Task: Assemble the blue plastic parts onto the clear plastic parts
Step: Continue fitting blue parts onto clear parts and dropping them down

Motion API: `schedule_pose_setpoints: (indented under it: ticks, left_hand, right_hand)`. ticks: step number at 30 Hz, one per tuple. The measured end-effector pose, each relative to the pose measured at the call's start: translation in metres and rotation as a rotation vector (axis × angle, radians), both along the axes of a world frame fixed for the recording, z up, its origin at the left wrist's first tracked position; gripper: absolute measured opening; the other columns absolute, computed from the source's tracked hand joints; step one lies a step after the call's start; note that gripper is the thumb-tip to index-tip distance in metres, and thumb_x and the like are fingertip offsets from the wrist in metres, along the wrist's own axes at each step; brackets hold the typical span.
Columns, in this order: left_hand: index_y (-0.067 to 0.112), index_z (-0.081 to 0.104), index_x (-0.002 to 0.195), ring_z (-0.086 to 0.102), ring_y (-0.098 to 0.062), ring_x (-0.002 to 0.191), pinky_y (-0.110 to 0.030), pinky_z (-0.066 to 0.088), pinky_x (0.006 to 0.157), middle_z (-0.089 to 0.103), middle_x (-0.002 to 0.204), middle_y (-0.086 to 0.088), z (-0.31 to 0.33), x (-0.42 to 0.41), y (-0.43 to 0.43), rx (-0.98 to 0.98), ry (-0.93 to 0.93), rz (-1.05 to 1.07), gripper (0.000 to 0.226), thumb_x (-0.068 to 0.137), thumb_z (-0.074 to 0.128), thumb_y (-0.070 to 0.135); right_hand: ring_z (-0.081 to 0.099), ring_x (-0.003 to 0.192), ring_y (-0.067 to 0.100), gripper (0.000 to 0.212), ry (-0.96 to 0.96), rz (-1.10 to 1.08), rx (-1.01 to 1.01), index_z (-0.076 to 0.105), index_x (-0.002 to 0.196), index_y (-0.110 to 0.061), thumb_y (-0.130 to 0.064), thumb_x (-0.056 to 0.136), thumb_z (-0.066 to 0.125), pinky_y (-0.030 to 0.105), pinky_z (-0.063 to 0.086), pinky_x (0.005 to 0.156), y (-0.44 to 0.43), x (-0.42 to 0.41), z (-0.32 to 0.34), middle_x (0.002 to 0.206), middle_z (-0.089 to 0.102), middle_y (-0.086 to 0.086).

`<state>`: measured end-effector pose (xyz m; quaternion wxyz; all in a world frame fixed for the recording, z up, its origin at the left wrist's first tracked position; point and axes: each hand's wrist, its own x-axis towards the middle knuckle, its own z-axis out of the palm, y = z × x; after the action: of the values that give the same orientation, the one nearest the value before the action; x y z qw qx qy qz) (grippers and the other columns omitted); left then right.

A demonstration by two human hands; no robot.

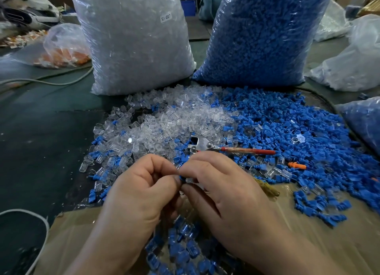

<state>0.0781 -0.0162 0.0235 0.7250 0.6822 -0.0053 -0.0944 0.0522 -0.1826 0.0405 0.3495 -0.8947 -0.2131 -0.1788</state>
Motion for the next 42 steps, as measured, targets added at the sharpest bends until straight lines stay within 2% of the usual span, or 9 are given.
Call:
schedule_pose_setpoints:
  ticks: [7, 11, 16, 21, 26, 29, 33, 36, 42]
  left_hand:
    - [0.023, 0.07, 0.08, 0.054, -0.025, 0.05, -0.034, 0.048, 0.046, 0.062, 0.059, -0.017, -0.003, -0.001, -0.002, 0.1, -0.103, 0.005, 0.013, 0.077, 0.083, 0.019]
    - [0.027, 0.07, 0.083, 0.056, -0.026, 0.053, -0.042, 0.05, 0.052, 0.063, 0.066, -0.02, -0.005, -0.001, -0.003, 0.166, -0.134, 0.058, 0.028, 0.06, 0.077, 0.041]
    - [0.026, 0.069, 0.075, 0.058, -0.014, 0.047, -0.022, 0.047, 0.044, 0.064, 0.059, -0.005, -0.011, 0.006, 0.011, 0.126, -0.108, 0.078, 0.016, 0.081, 0.073, 0.012]
    - [0.021, 0.07, 0.075, 0.058, -0.016, 0.052, -0.022, 0.047, 0.044, 0.066, 0.067, -0.012, -0.007, 0.007, 0.013, -0.012, -0.011, -0.047, 0.013, 0.068, 0.077, 0.013]
    - [0.02, 0.069, 0.075, 0.058, -0.021, 0.054, -0.024, 0.048, 0.045, 0.065, 0.066, -0.014, -0.005, 0.007, 0.01, -0.06, -0.02, -0.041, 0.008, 0.069, 0.071, 0.015]
    - [0.02, 0.07, 0.074, 0.058, -0.021, 0.053, -0.024, 0.048, 0.045, 0.064, 0.064, -0.013, -0.005, 0.007, 0.008, -0.089, -0.006, -0.029, 0.012, 0.07, 0.077, 0.012]
    - [0.019, 0.072, 0.077, 0.057, -0.018, 0.052, -0.024, 0.047, 0.043, 0.062, 0.063, -0.011, -0.003, 0.008, 0.008, -0.142, -0.003, 0.023, 0.012, 0.067, 0.07, 0.013]
    - [0.02, 0.073, 0.075, 0.055, -0.017, 0.049, -0.023, 0.045, 0.041, 0.062, 0.062, -0.011, 0.0, 0.009, 0.008, -0.188, 0.007, 0.092, 0.015, 0.061, 0.071, 0.018]
    - [0.024, 0.073, 0.073, 0.052, -0.016, 0.049, -0.022, 0.043, 0.039, 0.061, 0.06, -0.01, 0.007, 0.009, 0.007, -0.101, -0.052, 0.194, 0.029, 0.086, 0.064, 0.0]
  right_hand:
    - [0.06, 0.09, 0.023, 0.024, -0.148, -0.029, -0.086, 0.071, 0.104, -0.012, -0.023, 0.092, 0.053, 0.041, 0.052, 0.069, -0.003, 0.004, -0.003, 0.101, 0.065, 0.001]
    - [0.058, 0.099, 0.018, 0.028, -0.055, -0.038, -0.099, 0.064, 0.114, -0.021, -0.03, 0.091, 0.051, 0.04, 0.054, 0.077, -0.002, 0.001, -0.002, 0.109, 0.062, -0.004]
    - [0.039, 0.132, 0.024, 0.066, 0.193, -0.484, -0.581, 0.031, 0.142, -0.031, -0.06, 0.085, 0.047, 0.044, 0.027, 0.112, -0.028, 0.015, 0.004, 0.142, 0.044, -0.003]
    - [0.036, 0.126, 0.024, 0.07, 0.401, -0.488, -0.72, 0.026, 0.14, -0.035, -0.073, 0.084, 0.041, 0.043, 0.033, 0.105, -0.048, 0.022, 0.0, 0.138, 0.041, -0.005]
    - [0.038, 0.121, 0.022, 0.07, 0.407, -0.448, -0.732, 0.031, 0.132, -0.038, -0.078, 0.075, 0.028, 0.044, 0.032, 0.1, -0.053, 0.029, 0.001, 0.126, 0.05, -0.012]
    - [0.038, 0.108, 0.019, 0.053, 0.344, -0.444, -0.672, 0.041, 0.123, -0.039, -0.068, 0.078, 0.039, 0.041, 0.031, 0.091, -0.051, 0.031, -0.001, 0.108, 0.056, -0.013]
    - [0.036, 0.094, 0.013, 0.049, 0.311, -0.469, -0.434, 0.039, 0.125, -0.038, -0.053, 0.079, 0.05, 0.035, 0.033, 0.082, -0.057, 0.033, 0.002, 0.101, 0.044, -0.012]
    - [0.04, 0.091, 0.006, 0.053, 0.263, -0.471, -0.21, 0.032, 0.123, -0.042, -0.056, 0.072, 0.037, 0.029, 0.034, 0.075, -0.059, 0.027, 0.01, 0.099, 0.037, -0.019]
    - [0.046, 0.088, 0.001, 0.045, 0.259, -0.307, -0.293, 0.031, 0.118, -0.046, -0.051, 0.073, 0.034, 0.028, 0.04, 0.07, -0.051, 0.017, 0.017, 0.1, 0.05, -0.02]
